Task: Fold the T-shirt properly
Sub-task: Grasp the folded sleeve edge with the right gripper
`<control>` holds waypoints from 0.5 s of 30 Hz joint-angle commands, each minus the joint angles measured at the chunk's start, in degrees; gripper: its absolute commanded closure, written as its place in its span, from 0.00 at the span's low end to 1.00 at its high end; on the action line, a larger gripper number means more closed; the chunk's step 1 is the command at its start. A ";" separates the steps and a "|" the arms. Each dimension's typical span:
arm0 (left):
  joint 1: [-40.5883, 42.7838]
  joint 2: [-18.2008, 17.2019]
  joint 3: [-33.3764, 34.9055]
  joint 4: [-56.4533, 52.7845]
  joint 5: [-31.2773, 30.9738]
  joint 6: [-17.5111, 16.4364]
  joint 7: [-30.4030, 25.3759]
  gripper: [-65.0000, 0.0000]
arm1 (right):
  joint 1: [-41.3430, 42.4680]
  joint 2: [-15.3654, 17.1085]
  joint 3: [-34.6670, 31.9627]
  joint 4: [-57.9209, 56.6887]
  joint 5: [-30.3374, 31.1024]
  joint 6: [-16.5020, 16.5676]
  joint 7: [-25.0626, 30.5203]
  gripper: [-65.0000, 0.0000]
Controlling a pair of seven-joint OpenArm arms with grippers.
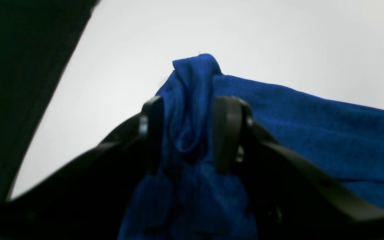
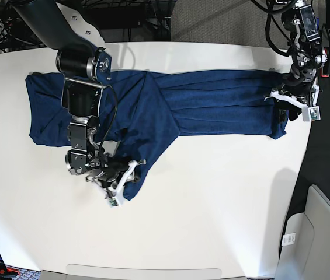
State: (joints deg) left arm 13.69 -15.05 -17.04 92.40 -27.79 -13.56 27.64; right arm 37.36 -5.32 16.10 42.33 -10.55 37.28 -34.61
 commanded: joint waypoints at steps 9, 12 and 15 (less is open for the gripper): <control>-0.20 -1.00 -0.59 1.09 -0.56 -0.20 -1.66 0.63 | 1.45 -0.26 -0.14 0.53 2.24 2.72 -4.03 0.99; -0.20 -1.00 -0.59 1.09 -0.56 -0.20 -1.75 0.63 | 0.75 -0.08 -0.14 0.62 7.69 2.72 -5.87 0.99; -0.20 -1.08 -0.68 1.09 -0.56 -0.20 -1.84 0.63 | -0.84 -0.35 -0.32 4.58 13.23 2.72 -10.62 0.99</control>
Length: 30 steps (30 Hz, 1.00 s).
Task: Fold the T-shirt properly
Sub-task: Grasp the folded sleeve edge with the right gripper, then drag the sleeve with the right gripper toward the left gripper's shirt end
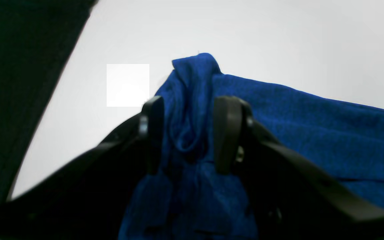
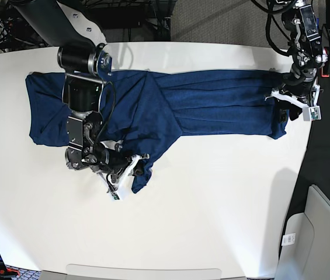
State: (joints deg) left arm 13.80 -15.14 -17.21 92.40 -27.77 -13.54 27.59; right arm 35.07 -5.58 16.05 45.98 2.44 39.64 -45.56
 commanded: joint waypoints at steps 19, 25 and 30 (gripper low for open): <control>-0.13 -0.82 -5.16 1.09 -0.58 -0.22 -1.53 0.63 | -8.56 -3.42 -30.52 34.51 24.33 0.36 -9.96 0.99; -0.13 -0.82 -8.24 1.09 -0.49 -0.22 -1.44 0.63 | -6.72 -3.42 -36.49 34.24 32.33 0.36 -7.76 0.99; -0.13 -0.82 -10.79 1.09 -0.49 -0.22 -1.44 0.63 | -2.76 -3.42 -42.56 32.05 34.18 0.36 -6.88 0.99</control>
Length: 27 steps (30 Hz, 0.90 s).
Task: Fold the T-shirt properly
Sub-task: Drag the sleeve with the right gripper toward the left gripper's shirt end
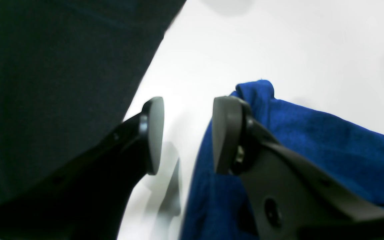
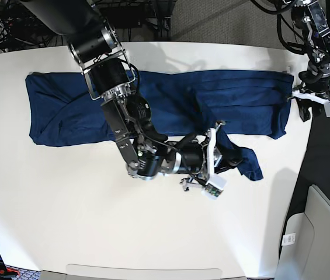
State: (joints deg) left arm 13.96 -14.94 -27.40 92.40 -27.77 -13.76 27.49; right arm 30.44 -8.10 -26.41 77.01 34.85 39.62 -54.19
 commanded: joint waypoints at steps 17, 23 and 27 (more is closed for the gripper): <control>0.86 -0.93 -1.57 1.09 -0.58 0.00 -1.33 0.63 | 16.73 -0.90 -20.93 -7.87 1.59 0.38 0.44 0.99; 0.86 -0.84 -1.57 1.09 -0.58 0.00 -1.33 0.63 | 16.55 -0.90 -24.36 -10.86 1.50 0.38 3.43 0.99; 0.86 -0.84 -1.57 1.09 -0.58 0.00 -1.33 0.63 | 17.61 -0.90 -27.87 -10.86 0.71 0.38 3.43 0.99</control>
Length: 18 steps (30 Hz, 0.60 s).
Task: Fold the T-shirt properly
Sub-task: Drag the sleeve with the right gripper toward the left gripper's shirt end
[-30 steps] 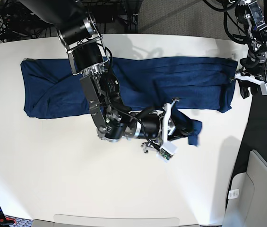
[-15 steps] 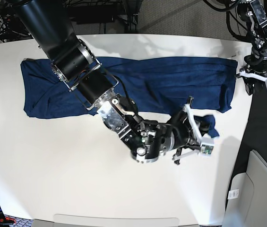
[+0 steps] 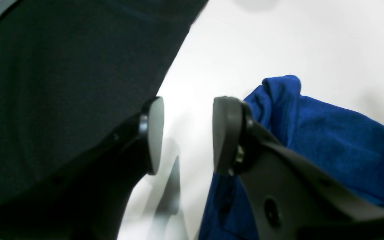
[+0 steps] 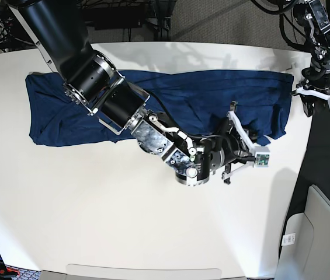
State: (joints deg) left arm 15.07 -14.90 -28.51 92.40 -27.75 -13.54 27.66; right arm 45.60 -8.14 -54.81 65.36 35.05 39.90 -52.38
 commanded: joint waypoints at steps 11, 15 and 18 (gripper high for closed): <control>-0.26 1.58 -0.45 1.09 -0.69 -0.22 -1.51 0.63 | 0.07 -0.86 -5.72 0.88 -12.85 0.10 8.82 0.99; -0.26 1.75 -0.45 1.09 -0.69 -0.22 -1.51 0.63 | -2.57 -0.86 -5.63 0.88 -12.94 0.10 14.18 0.99; -0.26 1.75 -0.45 1.09 -0.69 -0.22 -1.51 0.63 | -4.86 -0.86 -5.55 0.79 -12.94 0.10 19.54 0.99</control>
State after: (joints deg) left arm 15.07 -12.23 -28.56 92.40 -27.79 -13.52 27.44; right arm 39.00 -8.10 -60.90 65.43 21.17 39.90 -34.35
